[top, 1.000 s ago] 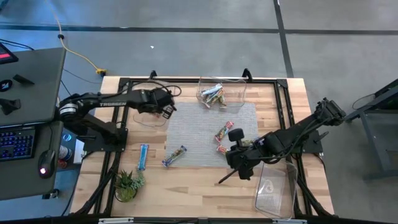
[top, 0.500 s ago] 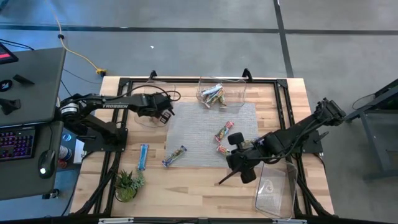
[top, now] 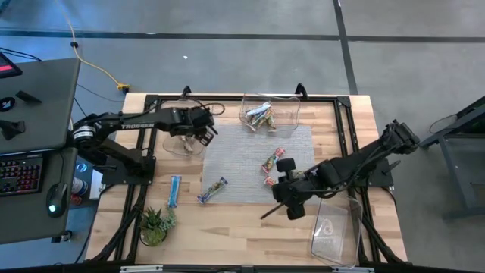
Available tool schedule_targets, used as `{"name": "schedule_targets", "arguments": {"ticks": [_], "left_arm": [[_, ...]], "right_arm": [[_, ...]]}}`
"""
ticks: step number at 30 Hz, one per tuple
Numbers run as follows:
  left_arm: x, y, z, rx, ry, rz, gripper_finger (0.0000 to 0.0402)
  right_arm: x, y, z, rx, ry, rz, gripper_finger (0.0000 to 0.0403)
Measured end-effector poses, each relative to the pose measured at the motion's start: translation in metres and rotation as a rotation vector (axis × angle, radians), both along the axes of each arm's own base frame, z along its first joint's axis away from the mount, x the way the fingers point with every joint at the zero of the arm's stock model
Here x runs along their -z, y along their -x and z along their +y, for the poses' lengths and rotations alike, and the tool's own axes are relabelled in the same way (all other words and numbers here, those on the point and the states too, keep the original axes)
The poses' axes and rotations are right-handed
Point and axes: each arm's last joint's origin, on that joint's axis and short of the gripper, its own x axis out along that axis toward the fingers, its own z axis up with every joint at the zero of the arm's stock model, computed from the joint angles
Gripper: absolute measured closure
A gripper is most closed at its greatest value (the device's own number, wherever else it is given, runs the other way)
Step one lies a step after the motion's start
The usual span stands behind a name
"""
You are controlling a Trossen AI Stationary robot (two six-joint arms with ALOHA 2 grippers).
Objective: Pick and place Granola Bars by type
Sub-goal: Put the red granola bar into the top left transparent bin
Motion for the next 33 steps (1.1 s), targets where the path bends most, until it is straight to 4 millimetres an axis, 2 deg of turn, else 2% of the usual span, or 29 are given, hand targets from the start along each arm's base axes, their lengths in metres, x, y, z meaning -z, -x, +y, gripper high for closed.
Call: {"name": "schedule_targets", "arguments": {"ticks": [6,11,18,20,27,33], "left_arm": [[-0.037,-0.019,0.005,0.025,-0.02,-0.199,0.023],[-0.051,-0.028,0.007,0.05,-0.017,-0.312,0.023],[-0.047,-0.03,0.006,0.078,0.032,-0.331,0.023],[-0.045,-0.029,0.005,0.082,0.046,-0.321,0.023],[-0.036,-0.027,0.004,0.08,0.057,-0.296,0.023],[-0.032,-0.026,0.004,0.079,0.061,-0.283,0.023]], "right_arm": [[0.023,-0.023,-0.017,0.108,0.116,0.034,0.0275],[0.047,-0.044,-0.045,0.185,0.097,0.129,0.024],[0.085,-0.067,-0.09,0.3,0.062,0.263,0.0234],[0.096,-0.071,-0.098,0.287,0.076,0.306,0.0234],[0.128,-0.081,-0.11,0.117,0.112,0.432,0.0233],[0.137,-0.08,-0.118,-0.006,0.146,0.506,0.0233]]}}
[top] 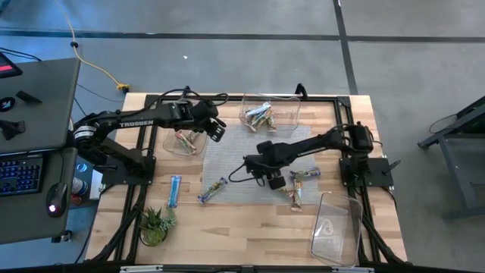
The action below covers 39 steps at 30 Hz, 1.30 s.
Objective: Pick and place Granola Bars by type
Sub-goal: Put the red granola bar into the top left transparent bin
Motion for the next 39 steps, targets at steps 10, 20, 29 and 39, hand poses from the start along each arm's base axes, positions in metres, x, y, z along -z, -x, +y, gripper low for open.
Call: {"name": "schedule_targets", "arguments": {"ticks": [10,20,29,39], "left_arm": [[0.0,0.0,0.0,0.0,-0.002,-0.003,0.023],[-0.001,-0.001,0.0,-0.001,-0.007,-0.014,0.023],[-0.001,-0.001,0.001,-0.003,-0.009,-0.016,0.023],[-0.002,-0.003,0.001,-0.003,-0.016,-0.036,0.023]], "right_arm": [[0.0,-0.005,-0.024,-0.052,-0.065,-0.028,0.0233],[0.0,-0.003,-0.024,-0.086,-0.1,-0.008,0.0233],[0.001,-0.003,-0.023,-0.098,-0.122,-0.005,0.0234],[0.026,0.01,-0.024,-0.093,-0.113,-0.034,0.0233]]}}
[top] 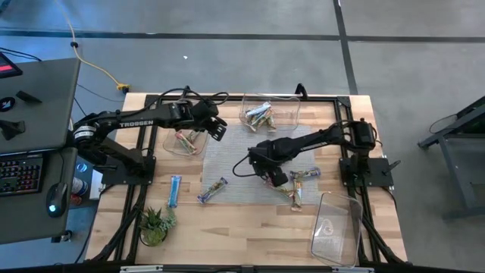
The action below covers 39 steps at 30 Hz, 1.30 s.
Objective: Pick and place Granola Bars by type
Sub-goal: Put the red granola bar into the top left transparent bin
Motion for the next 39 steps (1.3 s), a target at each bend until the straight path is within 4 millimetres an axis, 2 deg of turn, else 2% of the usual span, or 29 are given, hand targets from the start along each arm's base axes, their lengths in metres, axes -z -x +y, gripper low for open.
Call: {"name": "schedule_targets", "arguments": {"ticks": [5,14,20,23,28,35,39], "left_arm": [[-0.002,-0.002,0.001,0.0,-0.009,-0.028,0.023],[-0.001,-0.002,0.0,0.006,0.0,-0.028,0.023],[-0.001,-0.002,0.0,0.025,0.008,-0.02,0.023],[-0.005,0.0,-0.001,0.045,0.026,-0.007,0.023],[-0.025,0.009,-0.004,0.058,0.023,0.074,0.023],[-0.078,0.039,-0.009,-0.054,-0.097,0.204,0.023],[-0.108,0.055,-0.013,-0.085,-0.151,0.151,0.023]], "right_arm": [[0.003,0.002,0.0,0.068,-0.039,0.003,0.0245],[0.003,0.003,0.002,0.103,-0.048,0.002,0.0324],[-0.015,-0.001,0.008,0.087,-0.039,-0.031,0.032],[-0.039,-0.011,0.011,0.075,-0.05,-0.143,0.0317],[-0.061,-0.035,0.011,0.067,-0.063,-0.346,0.0329],[-0.103,-0.069,0.008,-0.014,-0.213,-0.763,0.0333],[-0.131,-0.083,0.003,-0.056,-0.235,-1.012,0.0333]]}}
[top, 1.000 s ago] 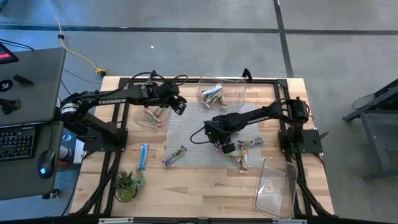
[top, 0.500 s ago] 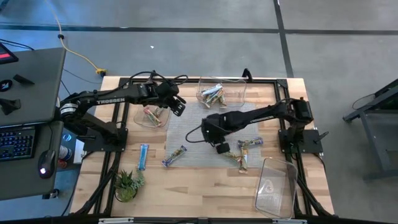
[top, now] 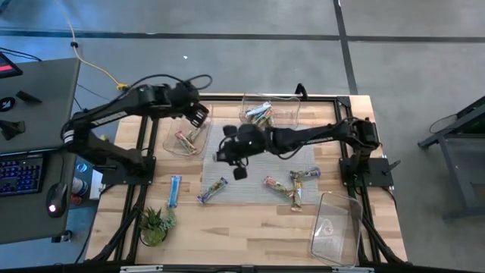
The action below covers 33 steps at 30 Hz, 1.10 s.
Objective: Pick and place Granola Bars by type
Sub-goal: Put the red granola bar into the top left transparent bin
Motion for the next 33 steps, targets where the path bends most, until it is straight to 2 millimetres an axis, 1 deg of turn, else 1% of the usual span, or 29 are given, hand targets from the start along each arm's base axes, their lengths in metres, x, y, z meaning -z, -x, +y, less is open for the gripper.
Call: {"name": "schedule_targets", "arguments": {"ticks": [3,6,10,15,18,21,24,25,27,30,33], "left_arm": [[-0.014,0.01,-0.004,0.011,-0.024,-0.052,0.023],[-0.022,0.021,-0.007,0.027,-0.044,-0.074,0.023],[-0.027,0.035,-0.012,0.038,-0.046,-0.061,0.023],[-0.029,0.049,-0.017,0.037,-0.035,-0.035,0.023],[-0.027,0.055,-0.019,0.029,-0.018,0.0,0.023],[-0.026,0.057,-0.02,0.022,-0.014,0.032,0.023],[-0.026,0.058,-0.019,0.006,-0.038,0.043,0.023],[-0.026,0.058,-0.019,0.005,-0.039,0.043,0.023],[-0.026,0.058,-0.019,0.002,-0.043,0.044,0.023],[-0.026,0.058,-0.018,-0.009,-0.061,0.051,0.023],[-0.026,0.058,-0.018,-0.013,-0.066,0.054,0.023]], "right_arm": [[-0.016,-0.005,-0.006,0.0,0.001,-0.148,0.0333],[-0.026,-0.007,-0.015,0.028,0.012,-0.25,0.0333],[-0.023,-0.009,-0.028,0.076,0.021,-0.297,0.0333],[-0.002,-0.014,-0.037,0.074,0.013,-0.22,0.0333],[0.006,-0.019,-0.038,0.053,0.024,-0.24,0.0332],[0.009,-0.027,-0.04,0.047,0.067,-0.354,0.0332],[0.014,-0.036,-0.046,0.081,0.064,-0.526,0.0332],[0.018,-0.04,-0.05,0.091,0.05,-0.575,0.0332],[0.034,-0.05,-0.058,0.106,0.024,-0.62,0.0332],[0.06,-0.07,-0.072,0.141,-0.035,-0.605,0.0332],[0.071,-0.089,-0.082,0.171,-0.137,-0.586,0.0332]]}}
